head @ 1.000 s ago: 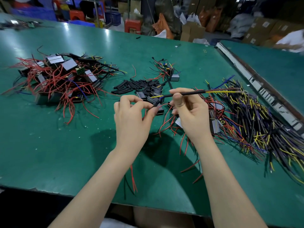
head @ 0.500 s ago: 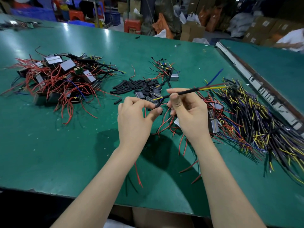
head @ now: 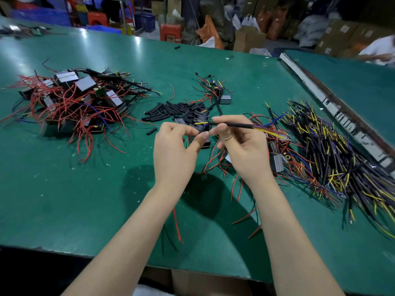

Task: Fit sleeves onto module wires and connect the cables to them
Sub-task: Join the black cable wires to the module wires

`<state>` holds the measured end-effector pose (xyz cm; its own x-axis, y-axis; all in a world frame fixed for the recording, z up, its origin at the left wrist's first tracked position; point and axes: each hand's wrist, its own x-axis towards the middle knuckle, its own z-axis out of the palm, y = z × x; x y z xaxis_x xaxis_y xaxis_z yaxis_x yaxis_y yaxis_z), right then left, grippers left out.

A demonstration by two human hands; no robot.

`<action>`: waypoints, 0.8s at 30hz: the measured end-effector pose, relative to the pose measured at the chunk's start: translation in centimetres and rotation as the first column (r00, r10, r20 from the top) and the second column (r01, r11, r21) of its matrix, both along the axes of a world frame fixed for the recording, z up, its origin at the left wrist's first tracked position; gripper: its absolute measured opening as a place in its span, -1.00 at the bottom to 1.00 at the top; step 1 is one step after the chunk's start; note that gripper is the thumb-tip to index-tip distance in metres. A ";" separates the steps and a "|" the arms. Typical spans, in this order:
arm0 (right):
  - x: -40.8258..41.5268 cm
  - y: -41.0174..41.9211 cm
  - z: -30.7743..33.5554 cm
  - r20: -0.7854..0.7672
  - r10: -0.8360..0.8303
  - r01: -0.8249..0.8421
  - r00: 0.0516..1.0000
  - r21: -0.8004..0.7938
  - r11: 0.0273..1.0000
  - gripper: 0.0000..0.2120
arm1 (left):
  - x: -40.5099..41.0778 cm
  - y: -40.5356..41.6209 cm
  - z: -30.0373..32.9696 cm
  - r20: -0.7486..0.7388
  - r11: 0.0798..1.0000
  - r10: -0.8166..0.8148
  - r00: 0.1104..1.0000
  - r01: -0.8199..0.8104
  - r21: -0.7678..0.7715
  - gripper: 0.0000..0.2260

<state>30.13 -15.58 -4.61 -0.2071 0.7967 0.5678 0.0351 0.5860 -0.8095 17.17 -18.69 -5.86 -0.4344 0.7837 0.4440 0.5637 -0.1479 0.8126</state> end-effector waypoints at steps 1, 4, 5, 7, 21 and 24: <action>0.0 0.0 -0.1 0.009 0.001 -0.001 1.000 -0.001 1.000 -0.90 | 0.0 0.1 0.1 0.006 1.000 0.003 1.000 -0.003 0.001 -0.86; 0.2 0.2 -0.2 0.058 -0.002 0.002 0.998 0.003 1.000 -0.90 | -0.1 0.5 0.2 0.024 1.000 0.000 1.000 0.000 0.006 -0.86; 0.2 0.2 -0.2 0.077 -0.005 0.004 0.997 0.010 1.000 -0.88 | -0.1 0.5 0.1 0.018 1.000 -0.003 1.000 0.003 0.009 -0.85; 0.2 0.3 -0.1 0.099 -0.007 0.004 0.995 0.026 1.000 -0.84 | -0.2 0.2 -0.5 -0.022 1.000 -0.016 1.000 0.016 -0.013 -0.81; 0.2 0.3 -0.1 0.069 0.007 0.000 0.998 -0.102 0.995 -0.85 | -1.0 -0.7 -2.1 -0.086 0.995 -0.083 0.993 0.087 0.044 -0.94; 0.5 0.5 0.0 0.035 0.029 -0.023 0.999 -0.154 0.988 -0.80 | -0.9 -0.6 -1.4 -0.108 0.989 -0.104 0.989 0.114 0.091 -0.94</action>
<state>30.59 -15.12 -4.65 -0.2473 0.8680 0.4306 0.0531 0.4559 -0.8884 16.30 -19.32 -7.28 -0.2968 0.7751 0.5577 0.6196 -0.2881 0.7301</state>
